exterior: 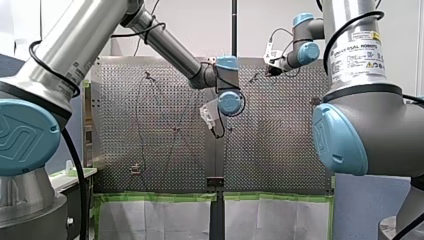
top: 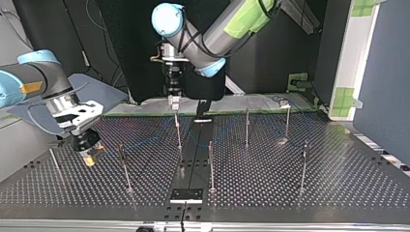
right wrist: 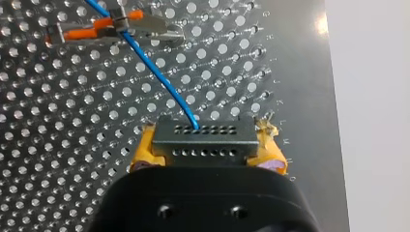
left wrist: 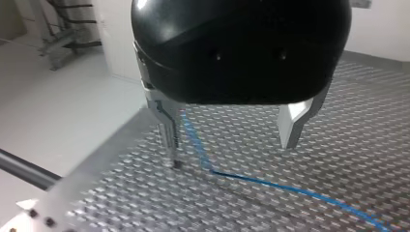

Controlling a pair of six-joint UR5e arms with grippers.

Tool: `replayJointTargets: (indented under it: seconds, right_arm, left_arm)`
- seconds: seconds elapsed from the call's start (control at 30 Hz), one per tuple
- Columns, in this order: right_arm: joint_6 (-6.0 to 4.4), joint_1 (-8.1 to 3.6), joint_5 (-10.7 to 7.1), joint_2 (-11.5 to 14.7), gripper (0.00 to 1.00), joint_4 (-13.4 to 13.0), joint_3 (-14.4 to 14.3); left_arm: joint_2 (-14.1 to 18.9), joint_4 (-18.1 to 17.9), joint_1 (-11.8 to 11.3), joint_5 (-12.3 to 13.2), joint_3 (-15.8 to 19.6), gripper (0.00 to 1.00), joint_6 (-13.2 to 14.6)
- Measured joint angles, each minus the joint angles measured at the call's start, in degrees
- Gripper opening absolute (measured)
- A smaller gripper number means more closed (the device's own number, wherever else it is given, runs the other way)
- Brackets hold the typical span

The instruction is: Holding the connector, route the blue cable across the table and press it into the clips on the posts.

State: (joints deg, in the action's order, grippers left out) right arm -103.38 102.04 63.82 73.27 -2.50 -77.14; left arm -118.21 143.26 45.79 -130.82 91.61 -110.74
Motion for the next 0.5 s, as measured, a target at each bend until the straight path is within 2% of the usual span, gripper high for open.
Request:
replayJointTargets:
  seconds: [0.3,0.5]
  right_arm:
    - [0.01,-0.04,0.21,0.0,0.0,0.0,0.0]
    - [0.05,0.02,0.26,0.0,0.0,0.0,0.0]
  left_arm:
    - [0.1,-4.2,-0.5,0.0,4.2,1.0,0.0]
    - [-1.9,-7.1,-1.3,0.0,7.1,1.0,0.0]
